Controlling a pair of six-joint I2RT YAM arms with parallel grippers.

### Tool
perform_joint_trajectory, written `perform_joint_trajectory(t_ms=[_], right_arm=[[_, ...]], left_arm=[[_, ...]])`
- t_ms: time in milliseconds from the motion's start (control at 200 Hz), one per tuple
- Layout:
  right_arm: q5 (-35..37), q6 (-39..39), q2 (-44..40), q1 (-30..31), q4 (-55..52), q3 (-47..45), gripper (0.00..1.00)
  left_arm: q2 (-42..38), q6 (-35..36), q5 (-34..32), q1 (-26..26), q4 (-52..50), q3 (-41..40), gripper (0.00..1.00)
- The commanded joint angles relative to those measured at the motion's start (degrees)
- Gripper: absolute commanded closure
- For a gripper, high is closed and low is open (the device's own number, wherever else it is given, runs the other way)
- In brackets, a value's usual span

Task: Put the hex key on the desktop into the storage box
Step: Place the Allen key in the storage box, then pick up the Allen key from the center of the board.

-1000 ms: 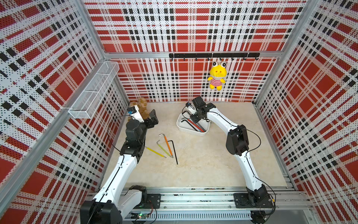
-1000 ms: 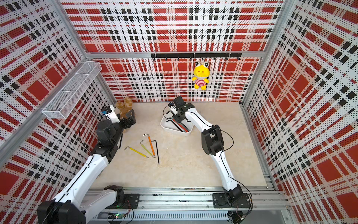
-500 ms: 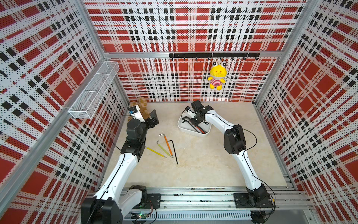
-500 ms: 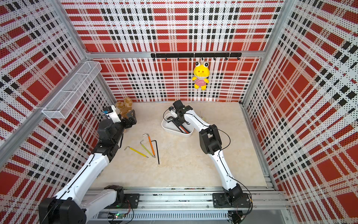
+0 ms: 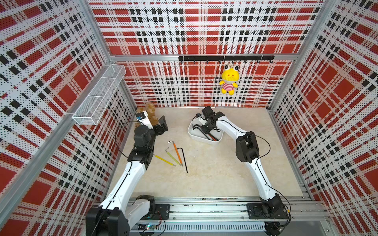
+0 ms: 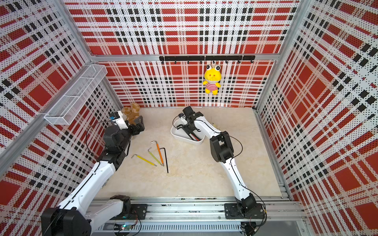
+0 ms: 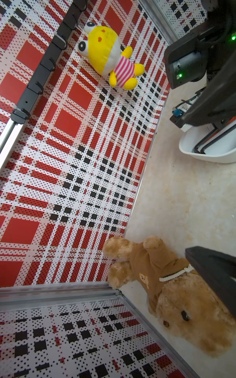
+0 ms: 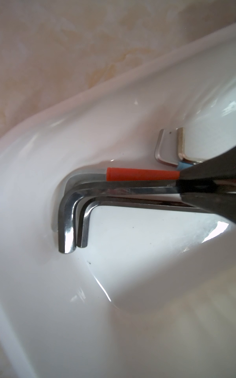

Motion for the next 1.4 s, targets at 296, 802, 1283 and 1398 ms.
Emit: perform_joint_trajectory(t_ms=[296,802,1283,1398], right_arm=[[2.4,2.5,-2.7,-0.1,3.3,-1.6,0.37],[5.4,7.7,-19.7,8.4,11.4,-12.7,0.27],[6.0,29.3,-17.4,16.1,8.9,-20.2,0.31],[5.0,31.2,-16.0,17.6,8.4,-20.4,0.33]], left_arm=[[-0.1,0.0,0.3,0.5,1.4,0.9,0.01],[-0.8,-0.1,0.0,0.5,1.3,0.3,0.01],[-2.1,-0.5,-3.0,0.5,0.1,0.0,0.01],[-1.7,-0.6,-3.8,0.5,-0.5,0.2,0.01]])
